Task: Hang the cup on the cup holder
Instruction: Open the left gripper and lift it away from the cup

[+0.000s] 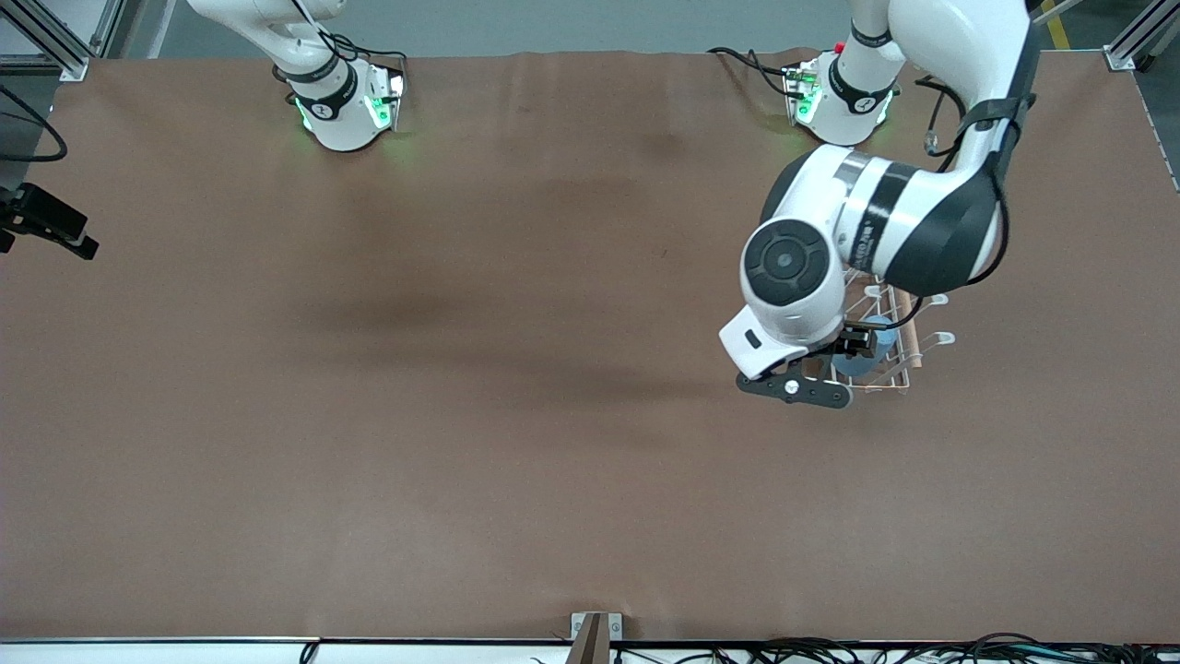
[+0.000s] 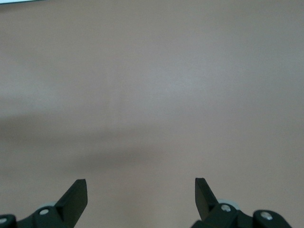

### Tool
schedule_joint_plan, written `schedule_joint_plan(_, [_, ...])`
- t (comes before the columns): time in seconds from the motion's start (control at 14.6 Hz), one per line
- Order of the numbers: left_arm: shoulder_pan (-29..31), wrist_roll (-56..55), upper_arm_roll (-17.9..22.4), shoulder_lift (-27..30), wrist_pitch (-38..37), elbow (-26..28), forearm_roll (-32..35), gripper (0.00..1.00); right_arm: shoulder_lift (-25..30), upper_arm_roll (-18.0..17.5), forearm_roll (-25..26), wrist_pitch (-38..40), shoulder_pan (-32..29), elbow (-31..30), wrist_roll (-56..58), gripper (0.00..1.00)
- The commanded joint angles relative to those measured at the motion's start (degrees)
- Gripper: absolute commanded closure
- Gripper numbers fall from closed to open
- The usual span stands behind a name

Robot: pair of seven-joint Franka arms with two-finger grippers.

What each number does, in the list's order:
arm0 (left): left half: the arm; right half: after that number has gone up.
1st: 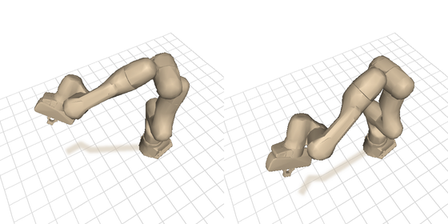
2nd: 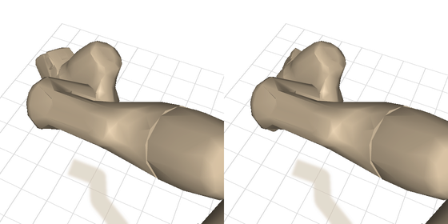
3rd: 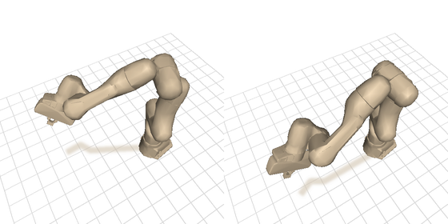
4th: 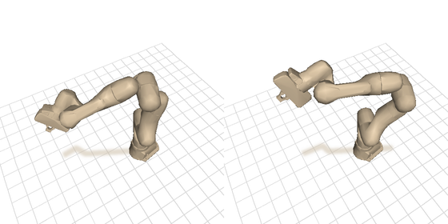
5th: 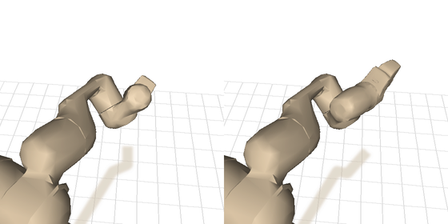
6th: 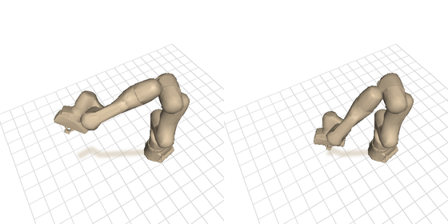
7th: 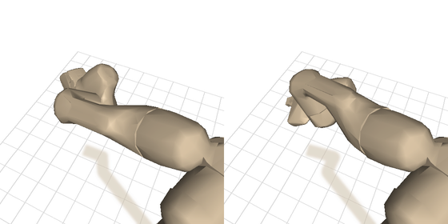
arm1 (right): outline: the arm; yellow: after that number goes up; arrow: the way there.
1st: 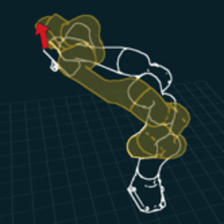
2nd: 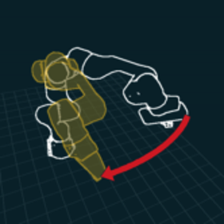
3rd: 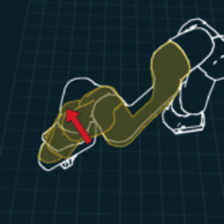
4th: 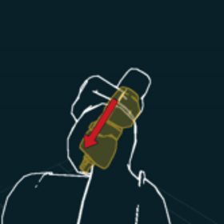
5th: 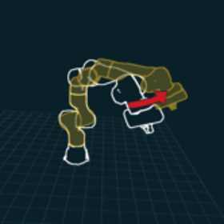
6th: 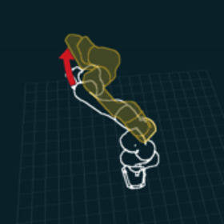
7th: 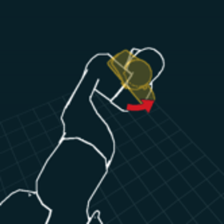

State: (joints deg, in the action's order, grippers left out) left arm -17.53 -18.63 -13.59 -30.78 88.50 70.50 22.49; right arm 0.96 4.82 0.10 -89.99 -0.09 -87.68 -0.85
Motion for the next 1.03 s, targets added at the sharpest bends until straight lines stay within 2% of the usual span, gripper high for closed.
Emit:
schedule_joint_plan(0.0, [4.3,0.1,0.2,4.5,3.5,0.4,-1.8,0.0,1.4,-0.8,1.0,-0.5,-0.6,-1.4,-1.0,0.0])
schedule_joint_plan(0.21, [8.0,1.0,-0.3,9.6,3.9,0.5,-4.2,0.0,1.4,-0.8,1.0,-0.5,-0.6,-1.4,-0.9,0.0])
schedule_joint_plan(0.55, [18.2,1.7,0.2,16.8,1.6,1.9,-20.8,0.0,1.4,-0.8,1.0,-0.6,-0.7,-1.4,-0.9,0.0])
schedule_joint_plan(0.62, [19.4,3.0,0.6,19.4,1.6,4.7,-22.7,0.0,1.4,-0.8,1.0,-0.6,-0.7,-1.3,-0.9,0.0])
schedule_joint_plan(0.82, [19.9,5.6,3.3,26.6,1.4,12.3,-22.9,0.0,1.4,-0.8,1.0,-0.5,-0.7,-1.3,-1.0,0.0])
schedule_joint_plan(0.96, [19.5,6.5,5.1,31.7,1.3,19.2,-22.9,0.0,1.4,-0.8,1.0,-0.5,-0.7,-1.3,-0.9,0.0])
